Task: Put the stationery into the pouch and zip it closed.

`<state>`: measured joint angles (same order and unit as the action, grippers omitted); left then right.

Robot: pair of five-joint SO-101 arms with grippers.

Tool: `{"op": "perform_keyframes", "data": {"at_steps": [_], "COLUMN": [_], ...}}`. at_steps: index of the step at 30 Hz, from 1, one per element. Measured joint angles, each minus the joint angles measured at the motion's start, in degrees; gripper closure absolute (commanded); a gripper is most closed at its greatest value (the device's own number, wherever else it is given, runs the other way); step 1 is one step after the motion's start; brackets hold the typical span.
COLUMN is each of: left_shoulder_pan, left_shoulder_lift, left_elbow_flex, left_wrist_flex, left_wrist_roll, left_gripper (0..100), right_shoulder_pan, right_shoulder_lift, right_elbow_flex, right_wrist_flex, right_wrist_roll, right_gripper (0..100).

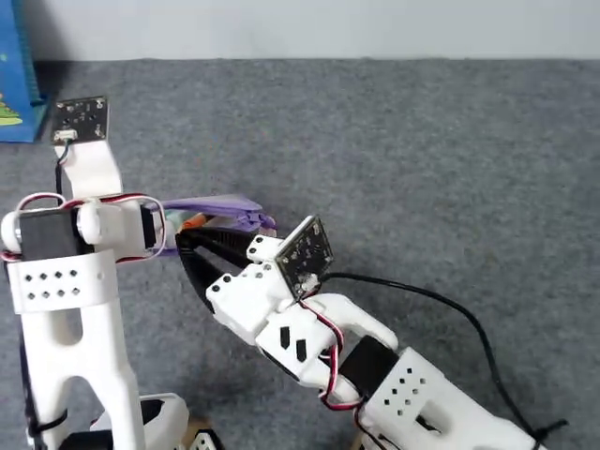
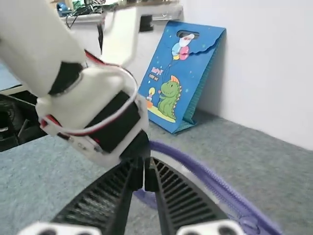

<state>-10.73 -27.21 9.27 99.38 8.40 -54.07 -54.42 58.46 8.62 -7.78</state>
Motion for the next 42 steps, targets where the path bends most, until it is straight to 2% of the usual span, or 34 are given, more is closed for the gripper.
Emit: {"op": "perform_keyframes", "data": {"at_steps": [5,15,26,34,38,42], "left_shoulder_pan": [0.0,0.0,-2.4,-2.8,-2.9,-2.9], "left_shoulder_lift": [0.0,-0.1,-0.1,-0.2,-0.2,-0.2], "left_elbow_flex": [0.0,0.0,1.1,1.8,1.8,1.8], "left_wrist_flex": [0.0,-0.2,-3.4,-2.8,-2.8,-2.8], "left_wrist_roll": [0.0,0.0,0.2,0.0,0.0,0.0], "left_gripper": [99,99,99,99,99,99], "right_shoulder_pan": [-2.5,-2.8,4.8,15.0,16.0,16.3], "right_shoulder_lift": [0.1,3.8,20.2,18.2,13.8,11.0], "right_elbow_flex": [0.0,0.0,-9.0,-8.6,-8.6,-8.6], "right_wrist_flex": [0.2,0.2,0.1,12.7,19.4,23.9], "right_wrist_roll": [0.0,0.0,-0.1,-0.9,-1.1,-1.1], "right_gripper": [99.1,99.1,99.1,99.0,98.5,87.3]}}
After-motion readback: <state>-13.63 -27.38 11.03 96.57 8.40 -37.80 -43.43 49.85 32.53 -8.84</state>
